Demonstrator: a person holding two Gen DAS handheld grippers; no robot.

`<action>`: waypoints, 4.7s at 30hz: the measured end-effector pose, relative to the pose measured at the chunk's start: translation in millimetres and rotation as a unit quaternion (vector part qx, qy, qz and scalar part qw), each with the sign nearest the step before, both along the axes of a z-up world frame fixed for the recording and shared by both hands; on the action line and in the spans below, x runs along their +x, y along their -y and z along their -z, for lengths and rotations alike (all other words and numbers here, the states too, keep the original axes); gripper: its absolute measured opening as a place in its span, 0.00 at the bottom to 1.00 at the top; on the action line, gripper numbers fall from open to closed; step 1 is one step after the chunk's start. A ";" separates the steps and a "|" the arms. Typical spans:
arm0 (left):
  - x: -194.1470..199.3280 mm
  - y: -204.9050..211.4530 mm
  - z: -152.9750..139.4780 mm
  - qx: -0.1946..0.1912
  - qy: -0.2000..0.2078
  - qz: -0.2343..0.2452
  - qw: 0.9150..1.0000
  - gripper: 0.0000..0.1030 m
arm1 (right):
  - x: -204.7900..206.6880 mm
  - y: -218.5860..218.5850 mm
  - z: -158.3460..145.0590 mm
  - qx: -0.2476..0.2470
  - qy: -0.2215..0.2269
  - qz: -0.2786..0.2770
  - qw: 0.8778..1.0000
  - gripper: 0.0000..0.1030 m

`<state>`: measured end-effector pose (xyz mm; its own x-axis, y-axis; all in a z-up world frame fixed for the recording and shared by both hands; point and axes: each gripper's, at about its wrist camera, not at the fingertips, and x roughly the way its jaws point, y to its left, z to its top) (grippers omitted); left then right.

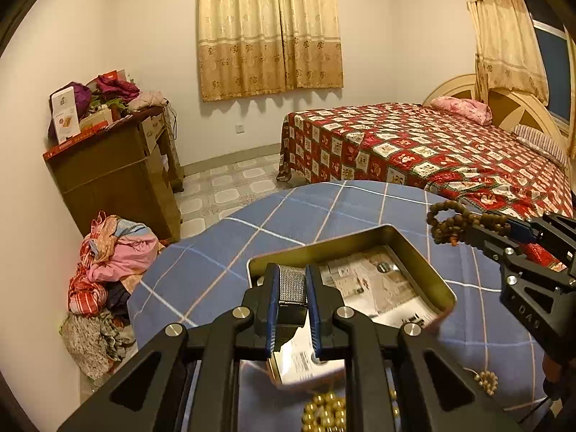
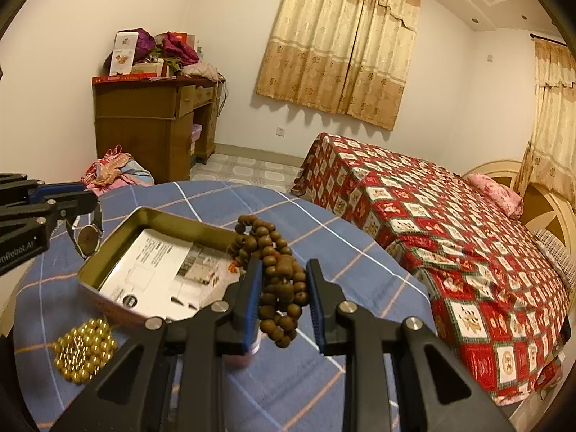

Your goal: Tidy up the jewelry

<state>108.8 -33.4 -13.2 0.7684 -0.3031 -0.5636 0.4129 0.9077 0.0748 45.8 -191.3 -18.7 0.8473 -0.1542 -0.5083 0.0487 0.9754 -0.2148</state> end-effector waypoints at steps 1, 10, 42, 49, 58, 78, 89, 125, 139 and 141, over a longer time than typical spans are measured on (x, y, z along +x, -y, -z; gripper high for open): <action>3.6 2.6 -0.5 0.001 0.002 0.000 1.000 0.14 | 4.4 -0.9 0.6 -0.002 -0.001 0.002 1.000 0.26; 27.4 14.5 6.7 0.022 -0.001 0.001 1.000 0.14 | 30.3 -5.7 9.9 -0.008 -0.017 0.009 1.000 0.26; 40.9 32.8 59.3 0.104 -0.029 0.019 0.994 0.35 | 57.8 -12.2 39.2 -0.003 -0.075 0.000 0.997 0.33; 37.4 2.2 40.7 0.084 0.005 -0.009 0.996 0.76 | 47.6 -2.7 36.5 0.000 -0.064 0.010 0.998 0.55; 42.5 -32.8 35.9 0.072 0.000 -0.060 0.996 0.76 | 37.8 6.2 34.3 0.005 -0.056 0.021 0.998 0.63; -63.2 -63.2 74.5 0.051 -0.059 -0.100 0.992 0.76 | -66.4 22.5 48.6 0.026 -0.065 0.024 0.997 0.63; -79.5 -47.3 87.6 0.063 -0.062 -0.085 0.992 0.76 | -92.8 10.8 68.4 0.044 -0.088 -0.002 0.995 0.62; -89.9 -19.1 100.1 0.023 -0.102 0.008 0.994 0.23 | -91.2 8.5 87.0 0.050 -0.105 -0.016 0.993 0.10; -104.8 -42.2 31.7 -0.050 -0.040 0.028 0.998 0.09 | -92.6 14.7 81.8 0.055 -0.091 -0.007 0.994 0.10; -105.3 -44.5 22.8 -0.061 -0.035 0.033 0.997 0.09 | -91.9 16.8 80.6 0.058 -0.089 -0.005 0.994 0.10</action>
